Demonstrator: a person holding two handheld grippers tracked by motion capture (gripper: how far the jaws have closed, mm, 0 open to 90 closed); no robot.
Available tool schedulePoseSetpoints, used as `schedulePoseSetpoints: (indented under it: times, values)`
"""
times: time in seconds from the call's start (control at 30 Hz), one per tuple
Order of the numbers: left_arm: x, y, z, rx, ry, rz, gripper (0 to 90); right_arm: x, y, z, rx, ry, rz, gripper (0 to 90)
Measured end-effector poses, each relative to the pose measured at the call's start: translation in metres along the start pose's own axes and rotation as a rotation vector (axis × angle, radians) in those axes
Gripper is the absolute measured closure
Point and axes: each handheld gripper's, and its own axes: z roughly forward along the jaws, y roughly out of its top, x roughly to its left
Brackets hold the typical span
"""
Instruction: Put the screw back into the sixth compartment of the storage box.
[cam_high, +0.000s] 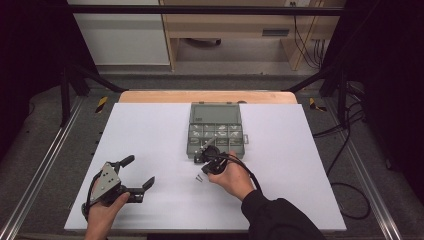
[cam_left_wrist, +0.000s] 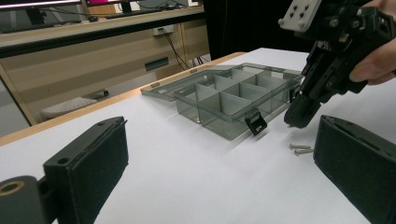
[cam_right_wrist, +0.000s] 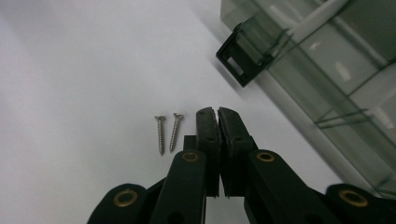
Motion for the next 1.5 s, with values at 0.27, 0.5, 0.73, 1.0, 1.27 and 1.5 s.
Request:
schedulePoseSetpoints:
  times: [0.27, 0.5, 0.73, 1.0, 1.27, 1.5]
  values:
    - [0.0, 0.0, 0.001, 0.002, -0.002, 0.0, 3.2, -0.011, -0.008, -0.022, -0.146, -0.007, 0.064, 87.8]
    - [-0.003, 0.0, 0.002, 0.005, -0.009, 0.009, 3.2, -0.022, -0.011, -0.032, -0.274, -0.035, 0.072, 87.9]
    - [-0.001, 0.0, 0.002, 0.002, -0.007, 0.001, 3.2, -0.026, -0.008, -0.035, -0.352, -0.059, 0.105, 87.8]
    - [-0.001, 0.0, 0.001, 0.0, -0.008, -0.001, 3.1, -0.03, -0.002, -0.035, -0.436, -0.094, 0.115, 87.8]
    - [-0.001, 0.0, 0.001, 0.0, -0.007, 0.0, 3.1, -0.034, 0.005, -0.028, -0.465, -0.134, 0.16, 87.8]
    - [-0.001, 0.0, 0.002, 0.002, -0.008, 0.004, 3.1, -0.039, 0.006, -0.021, -0.463, -0.149, 0.179, 87.8]
